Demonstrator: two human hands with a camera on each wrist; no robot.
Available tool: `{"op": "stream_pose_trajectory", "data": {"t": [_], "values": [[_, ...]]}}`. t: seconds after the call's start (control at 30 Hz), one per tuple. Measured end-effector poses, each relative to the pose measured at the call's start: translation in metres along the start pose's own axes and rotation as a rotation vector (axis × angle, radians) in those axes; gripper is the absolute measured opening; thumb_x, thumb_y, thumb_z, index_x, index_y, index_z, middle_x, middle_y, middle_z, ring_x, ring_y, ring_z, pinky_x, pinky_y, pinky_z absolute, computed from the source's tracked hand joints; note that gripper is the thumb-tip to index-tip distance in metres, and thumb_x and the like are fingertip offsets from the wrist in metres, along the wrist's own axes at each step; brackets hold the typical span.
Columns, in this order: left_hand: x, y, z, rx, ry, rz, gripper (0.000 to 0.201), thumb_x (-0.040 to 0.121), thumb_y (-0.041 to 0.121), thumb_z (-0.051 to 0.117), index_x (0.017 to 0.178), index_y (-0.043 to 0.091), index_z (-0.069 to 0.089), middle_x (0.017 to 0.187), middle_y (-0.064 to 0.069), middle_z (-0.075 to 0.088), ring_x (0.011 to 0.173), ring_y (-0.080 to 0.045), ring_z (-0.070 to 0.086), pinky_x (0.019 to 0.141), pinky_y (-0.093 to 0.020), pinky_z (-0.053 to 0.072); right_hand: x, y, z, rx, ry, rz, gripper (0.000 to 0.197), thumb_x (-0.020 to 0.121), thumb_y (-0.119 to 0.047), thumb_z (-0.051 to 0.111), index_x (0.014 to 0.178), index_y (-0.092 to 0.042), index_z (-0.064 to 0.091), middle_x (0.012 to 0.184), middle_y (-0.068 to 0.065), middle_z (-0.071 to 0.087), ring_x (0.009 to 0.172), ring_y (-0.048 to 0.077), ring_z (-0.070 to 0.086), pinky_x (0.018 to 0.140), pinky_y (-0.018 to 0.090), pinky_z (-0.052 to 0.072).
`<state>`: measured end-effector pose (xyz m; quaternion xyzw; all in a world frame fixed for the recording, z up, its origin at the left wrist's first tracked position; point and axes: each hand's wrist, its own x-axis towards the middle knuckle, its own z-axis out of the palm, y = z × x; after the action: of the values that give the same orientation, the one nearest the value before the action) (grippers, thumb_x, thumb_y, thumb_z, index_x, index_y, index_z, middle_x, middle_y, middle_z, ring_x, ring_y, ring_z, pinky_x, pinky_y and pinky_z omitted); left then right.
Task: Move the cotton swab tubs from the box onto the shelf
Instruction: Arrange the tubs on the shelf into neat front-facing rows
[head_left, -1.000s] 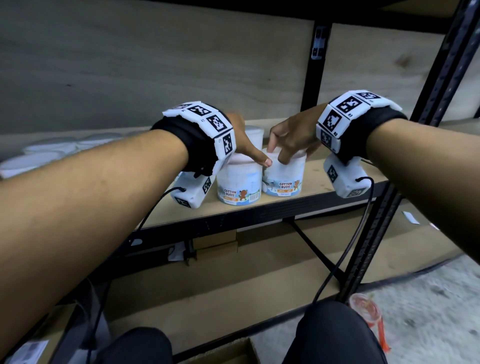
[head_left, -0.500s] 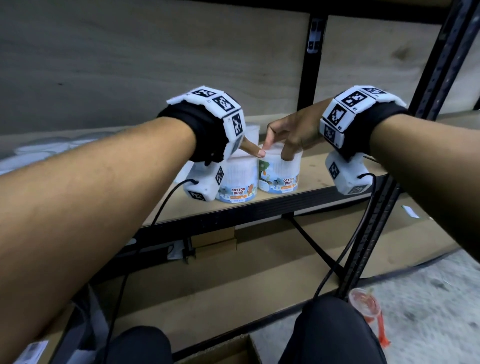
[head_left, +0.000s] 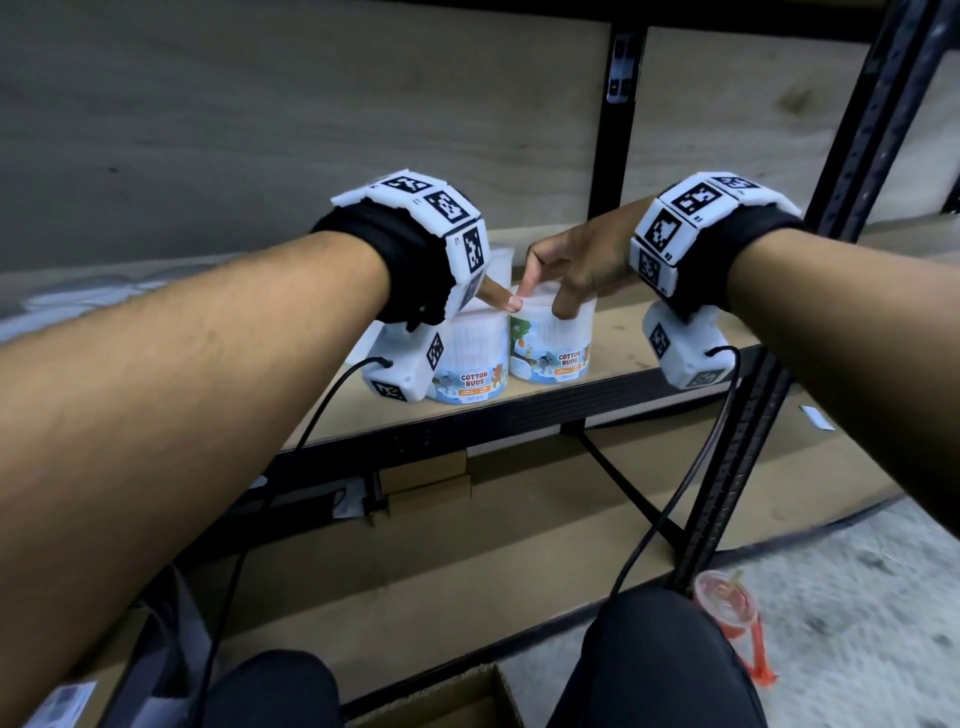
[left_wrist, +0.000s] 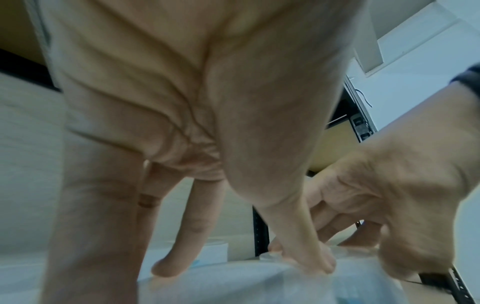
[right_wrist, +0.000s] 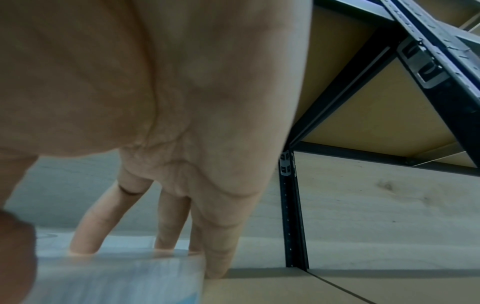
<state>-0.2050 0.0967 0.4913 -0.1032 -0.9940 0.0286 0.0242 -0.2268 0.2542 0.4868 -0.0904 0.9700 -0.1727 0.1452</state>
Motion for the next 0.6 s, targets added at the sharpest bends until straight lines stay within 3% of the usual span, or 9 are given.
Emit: {"op": "stream_pose_trajectory", "data": {"t": [0.03,0.1,0.17,0.23,0.27,0.33,0.37,0.47,0.6], "values": [[0.000,-0.003,0.000,-0.013,0.010,-0.007,0.043,0.086,0.057,0.059,0.068,0.018,0.059,0.060,0.001,0.042,0.053,-0.009,0.032,0.059,-0.025,0.026,0.000,0.000,0.000,0.004,0.001,-0.004,0.041,0.073,-0.004,0.068,0.099,-0.035,0.065,0.140,0.004,0.056,0.129,0.024,0.053,0.110,0.045,0.039],[0.004,-0.007,-0.003,0.000,0.015,-0.045,0.061,0.072,0.077,0.058,0.055,0.018,0.052,0.059,0.000,0.051,0.053,-0.010,0.042,0.064,-0.025,0.036,-0.001,-0.001,0.001,0.004,-0.003,-0.013,0.039,0.075,-0.003,0.066,0.099,-0.034,0.063,0.138,0.005,0.057,0.110,0.020,0.059,0.104,0.040,0.044],[0.011,-0.017,-0.004,0.038,0.007,-0.110,0.083,0.049,0.098,0.045,0.061,0.018,0.064,0.064,0.000,0.064,0.058,-0.012,0.053,0.072,-0.028,0.042,-0.002,-0.002,0.002,-0.012,0.000,-0.015,0.039,0.078,-0.003,0.063,0.105,-0.031,0.062,0.126,0.014,0.062,0.091,0.019,0.053,0.084,0.032,0.048],[0.014,-0.024,-0.002,-0.002,-0.019,-0.149,0.096,0.044,0.102,0.038,0.075,0.017,0.070,0.071,0.001,0.070,0.064,-0.013,0.060,0.077,-0.030,0.045,-0.003,-0.005,0.003,-0.012,0.024,-0.007,0.042,0.083,-0.004,0.058,0.119,-0.025,0.061,0.097,0.013,0.062,0.082,0.017,0.049,0.072,0.029,0.042],[0.010,-0.027,-0.002,-0.032,-0.043,-0.171,0.097,0.050,0.100,0.037,0.082,0.014,0.070,0.078,0.001,0.071,0.068,-0.015,0.061,0.080,-0.030,0.045,-0.005,-0.007,0.003,-0.008,0.042,0.009,0.041,0.086,-0.007,0.056,0.122,-0.024,0.060,0.096,0.006,0.059,0.087,0.017,0.050,0.076,0.031,0.045],[0.006,-0.041,0.001,-0.136,-0.044,-0.175,0.084,0.073,0.083,0.047,0.102,0.008,0.068,0.097,-0.006,0.069,0.085,-0.024,0.063,0.085,-0.033,0.044,-0.006,-0.012,0.003,-0.030,0.087,0.028,0.030,0.089,-0.017,0.057,0.117,-0.026,0.064,0.117,0.001,0.057,0.110,0.021,0.051,0.094,0.042,0.047],[0.006,-0.049,0.005,-0.205,-0.012,-0.183,0.078,0.077,0.075,0.054,0.110,0.005,0.066,0.106,-0.011,0.068,0.092,-0.025,0.063,0.087,-0.035,0.047,-0.006,-0.014,0.002,-0.054,0.104,0.019,0.024,0.089,-0.024,0.059,0.112,-0.026,0.066,0.123,0.001,0.057,0.112,0.022,0.053,0.094,0.043,0.048],[-0.001,-0.076,0.004,-0.259,0.070,-0.222,0.071,0.078,0.068,0.062,0.106,0.003,0.067,0.107,-0.013,0.069,0.086,-0.026,0.063,0.088,-0.036,0.052,-0.010,-0.025,0.002,-0.135,0.197,-0.008,0.020,0.090,-0.039,0.063,0.107,-0.030,0.066,0.111,-0.004,0.058,0.085,0.013,0.053,0.064,0.018,0.039],[-0.011,-0.107,-0.006,-0.170,0.077,-0.204,0.067,0.079,0.067,0.060,0.107,0.008,0.071,0.103,-0.011,0.070,0.080,-0.028,0.069,0.081,-0.039,0.059,-0.010,-0.049,0.004,-0.162,0.264,-0.045,0.037,0.092,-0.044,0.063,0.121,-0.021,0.064,0.113,-0.002,0.059,0.095,0.013,0.049,0.056,0.016,0.033]]}}
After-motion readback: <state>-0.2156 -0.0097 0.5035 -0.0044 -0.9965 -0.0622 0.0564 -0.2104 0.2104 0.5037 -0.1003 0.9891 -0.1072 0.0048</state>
